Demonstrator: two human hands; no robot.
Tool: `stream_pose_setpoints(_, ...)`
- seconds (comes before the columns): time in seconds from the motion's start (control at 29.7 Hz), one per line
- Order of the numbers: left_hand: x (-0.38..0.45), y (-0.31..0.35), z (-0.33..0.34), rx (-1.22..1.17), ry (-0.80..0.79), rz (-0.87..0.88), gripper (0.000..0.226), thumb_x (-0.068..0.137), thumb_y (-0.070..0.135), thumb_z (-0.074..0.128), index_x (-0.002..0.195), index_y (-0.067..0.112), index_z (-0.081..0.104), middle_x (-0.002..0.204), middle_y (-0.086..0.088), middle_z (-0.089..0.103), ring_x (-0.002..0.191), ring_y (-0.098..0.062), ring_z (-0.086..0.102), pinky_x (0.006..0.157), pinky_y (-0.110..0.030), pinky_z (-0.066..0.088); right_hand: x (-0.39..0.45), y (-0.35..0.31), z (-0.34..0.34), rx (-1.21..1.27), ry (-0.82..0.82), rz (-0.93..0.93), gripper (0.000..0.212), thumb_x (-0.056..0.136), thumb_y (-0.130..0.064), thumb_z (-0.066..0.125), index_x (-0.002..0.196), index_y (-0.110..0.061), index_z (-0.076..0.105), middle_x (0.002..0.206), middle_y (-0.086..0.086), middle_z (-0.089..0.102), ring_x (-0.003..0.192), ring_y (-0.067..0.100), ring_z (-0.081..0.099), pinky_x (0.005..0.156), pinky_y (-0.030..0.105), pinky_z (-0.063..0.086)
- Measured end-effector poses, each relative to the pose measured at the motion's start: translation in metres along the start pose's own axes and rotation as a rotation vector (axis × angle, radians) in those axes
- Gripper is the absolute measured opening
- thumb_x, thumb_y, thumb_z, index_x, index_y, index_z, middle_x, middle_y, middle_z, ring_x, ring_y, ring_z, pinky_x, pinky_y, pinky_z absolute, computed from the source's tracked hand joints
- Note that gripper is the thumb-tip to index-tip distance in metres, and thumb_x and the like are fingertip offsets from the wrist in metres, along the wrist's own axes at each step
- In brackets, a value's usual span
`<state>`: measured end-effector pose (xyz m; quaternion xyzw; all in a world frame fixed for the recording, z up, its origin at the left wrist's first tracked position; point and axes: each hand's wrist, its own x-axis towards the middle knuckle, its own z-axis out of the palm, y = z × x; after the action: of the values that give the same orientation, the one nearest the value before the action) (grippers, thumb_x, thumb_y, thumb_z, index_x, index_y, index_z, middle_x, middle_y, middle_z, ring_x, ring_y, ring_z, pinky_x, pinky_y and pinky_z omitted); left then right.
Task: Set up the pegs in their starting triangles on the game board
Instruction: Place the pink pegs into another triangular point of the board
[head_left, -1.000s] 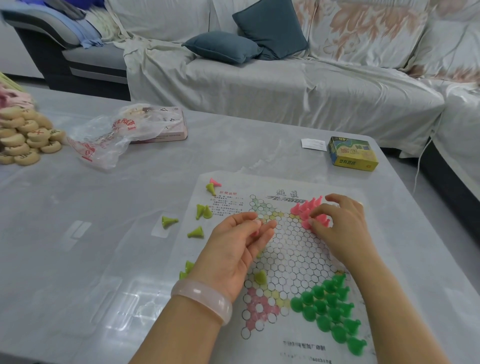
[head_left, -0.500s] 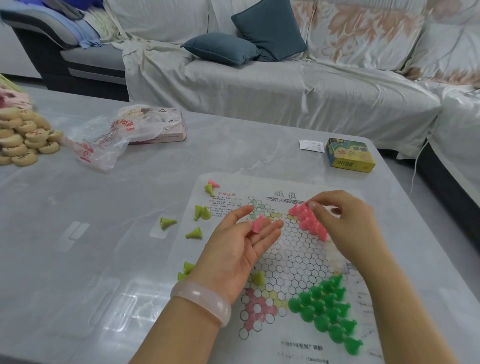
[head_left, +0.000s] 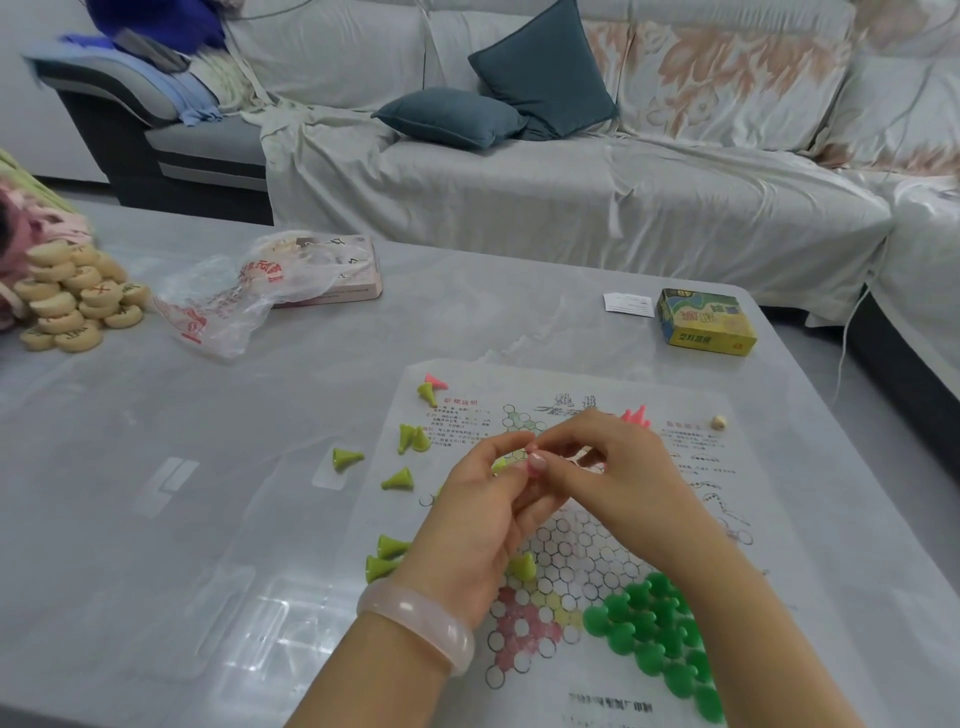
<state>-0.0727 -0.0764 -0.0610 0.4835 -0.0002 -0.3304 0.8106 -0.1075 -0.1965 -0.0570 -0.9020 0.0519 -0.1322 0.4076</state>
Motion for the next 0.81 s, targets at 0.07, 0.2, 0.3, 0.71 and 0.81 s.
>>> stream_pose_setpoints(0.07,0.000,-0.003,-0.002,0.123,0.015,0.041,0.024,0.095,0.004,0.040,0.114,0.004,0.054,0.099,-0.012,0.072,0.088,-0.015,0.070,0.075,-0.021,0.057,0.001,-0.001,0.002,-0.007,-0.003,-0.005,0.010,0.079,-0.024,0.065,0.076,-0.034,0.066,0.079,-0.010,0.064,0.080,0.000,0.056,0.071,0.012,0.044)
stream_pose_setpoints(0.2,-0.002,-0.001,-0.002,0.296,0.074,0.087,0.021,0.093,0.006,0.045,0.112,0.011,0.053,0.099,-0.012,0.070,0.087,-0.016,0.070,0.070,-0.018,0.056,-0.001,-0.003,-0.002,-0.012,0.029,-0.023,0.013,0.080,-0.020,0.063,0.074,-0.032,0.065,0.074,-0.011,0.064,0.076,0.001,0.056,0.067,0.011,0.042)
stream_pose_setpoints(0.3,0.009,0.013,-0.006,0.561,0.182,0.199,0.020,0.092,0.006,0.045,0.108,0.015,0.054,0.104,-0.002,0.064,0.084,-0.013,0.066,0.066,-0.016,0.055,-0.001,0.000,-0.018,0.070,0.179,0.055,0.011,0.082,-0.023,0.061,0.076,-0.033,0.062,0.076,-0.009,0.065,0.074,0.003,0.060,0.069,0.016,0.049)
stream_pose_setpoints(0.71,0.133,0.054,-0.048,2.368,0.232,0.220,0.031,0.090,0.005,0.040,0.115,0.011,0.058,0.118,-0.008,0.051,0.108,-0.028,0.051,0.081,-0.032,0.044,-0.008,0.015,-0.054,0.273,0.527,0.171,0.015,0.084,-0.022,0.059,0.074,-0.033,0.062,0.075,-0.010,0.070,0.075,-0.002,0.063,0.073,0.015,0.046)
stream_pose_setpoints(0.81,0.137,0.048,-0.044,2.399,0.223,0.294,0.030,0.086,-0.003,0.042,0.108,0.008,0.058,0.113,-0.010,0.056,0.103,-0.028,0.055,0.076,-0.030,0.045,-0.006,0.018,-0.054,0.275,0.532,0.185,0.016,0.085,-0.020,0.058,0.074,-0.031,0.062,0.072,-0.011,0.070,0.074,-0.003,0.062,0.070,0.013,0.045)
